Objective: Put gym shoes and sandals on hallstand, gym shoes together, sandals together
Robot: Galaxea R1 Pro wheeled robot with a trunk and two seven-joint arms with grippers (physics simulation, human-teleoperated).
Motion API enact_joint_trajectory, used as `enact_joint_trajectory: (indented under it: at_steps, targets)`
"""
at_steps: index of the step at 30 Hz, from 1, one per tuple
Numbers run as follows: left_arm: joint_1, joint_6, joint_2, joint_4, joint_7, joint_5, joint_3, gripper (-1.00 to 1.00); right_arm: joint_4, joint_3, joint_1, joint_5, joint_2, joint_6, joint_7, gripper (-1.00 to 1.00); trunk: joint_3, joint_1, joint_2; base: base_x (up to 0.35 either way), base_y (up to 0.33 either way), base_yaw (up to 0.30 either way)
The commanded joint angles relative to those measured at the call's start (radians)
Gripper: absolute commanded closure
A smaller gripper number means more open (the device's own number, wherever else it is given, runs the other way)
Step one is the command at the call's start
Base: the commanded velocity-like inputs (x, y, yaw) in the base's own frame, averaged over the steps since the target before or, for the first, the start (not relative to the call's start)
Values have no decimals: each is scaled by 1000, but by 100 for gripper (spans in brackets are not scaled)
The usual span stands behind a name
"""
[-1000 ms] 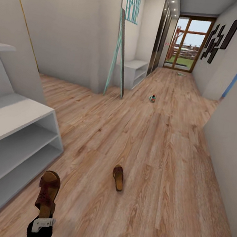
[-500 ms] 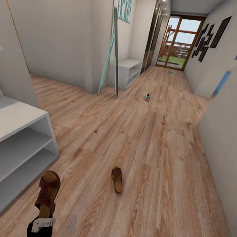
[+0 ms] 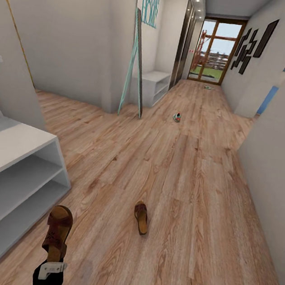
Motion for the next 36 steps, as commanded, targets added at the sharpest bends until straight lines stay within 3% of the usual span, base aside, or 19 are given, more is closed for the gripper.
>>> enact_joint_trajectory:
  at_steps: [1,16,28,34,36]
  targets:
    - [-1,-3,0,1,-2,-14,10,100,0,-8,-1,4,1,-3,8,-100,-1,0,0,248,141,0]
    - [-1,-3,-1,1,-2,-14,10,100,2,-8,-1,5,1,-3,8,-100,4,0,0,289,167,-183]
    - [-1,-4,-1,-7,-4,-15,6,100,2,-4,-1,9,1,-2,11,-100,5,0,0,174,92,-25]
    - [-14,15,3,-18,-5,-15,9,100,-19,27,-1,10,3,81,11,-100,5,0,0,7,4,0]
    - [-21,40,1,-20,-5,-14,9,100,-43,35,-7,11,4,165,10,-100,5,0,0,2,1,0]
